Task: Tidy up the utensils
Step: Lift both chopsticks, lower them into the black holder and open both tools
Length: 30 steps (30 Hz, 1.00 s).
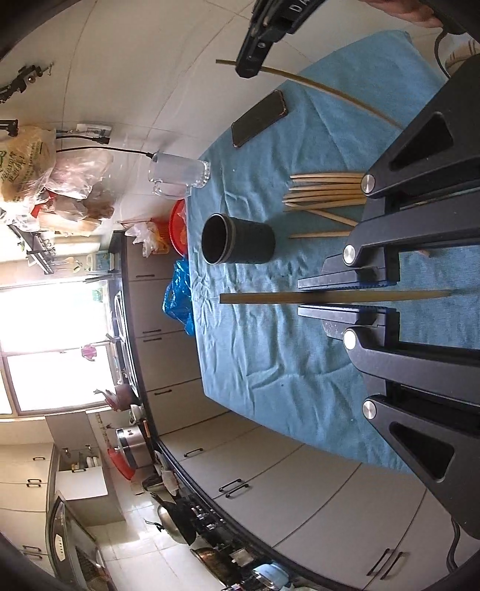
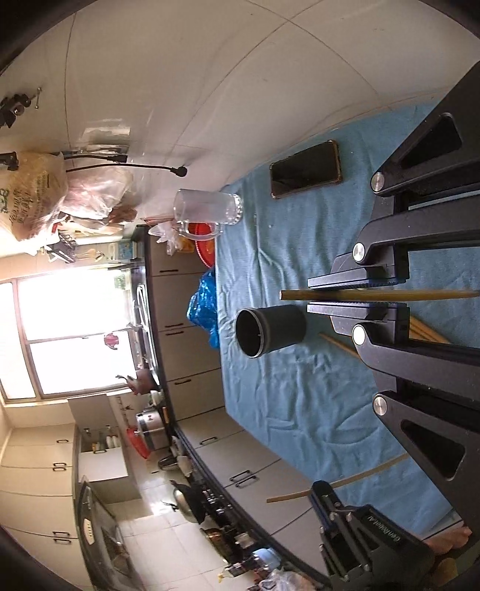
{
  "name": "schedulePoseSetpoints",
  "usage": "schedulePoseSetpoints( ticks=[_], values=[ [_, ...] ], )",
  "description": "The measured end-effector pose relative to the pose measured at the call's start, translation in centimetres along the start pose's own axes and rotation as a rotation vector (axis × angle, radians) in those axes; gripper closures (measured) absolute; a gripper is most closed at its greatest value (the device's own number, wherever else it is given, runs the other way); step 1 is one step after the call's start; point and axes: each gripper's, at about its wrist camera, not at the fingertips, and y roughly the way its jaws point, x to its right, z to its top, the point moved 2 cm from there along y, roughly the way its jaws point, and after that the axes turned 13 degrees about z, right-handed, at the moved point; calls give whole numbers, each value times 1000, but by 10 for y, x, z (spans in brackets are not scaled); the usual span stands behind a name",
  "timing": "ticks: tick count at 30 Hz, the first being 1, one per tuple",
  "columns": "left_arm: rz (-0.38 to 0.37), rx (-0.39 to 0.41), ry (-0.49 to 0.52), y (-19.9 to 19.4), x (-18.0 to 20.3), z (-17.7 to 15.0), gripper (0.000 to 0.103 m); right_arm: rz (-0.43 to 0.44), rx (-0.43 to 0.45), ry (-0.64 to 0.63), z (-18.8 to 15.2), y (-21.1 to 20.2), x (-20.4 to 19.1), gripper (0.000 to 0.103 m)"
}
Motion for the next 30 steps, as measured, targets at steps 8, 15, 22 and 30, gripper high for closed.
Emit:
schedulePoseSetpoints(
  ticks=[8, 15, 22, 30],
  values=[
    [-43, 6, -11, 8, -1, 27, 97, 13, 59, 9, 33, -3, 2, 97],
    [-141, 29, -81, 21, -11, 91, 97, 53, 116, 18, 91, 9, 4, 97],
    [-221, 140, -150, 35, -1, 173, 97, 109, 191, 57, 152, 44, 9, 97],
    [-225, 123, -165, 99, 28, 219, 97, 115, 205, 88, 184, 101, 17, 97]
  ],
)
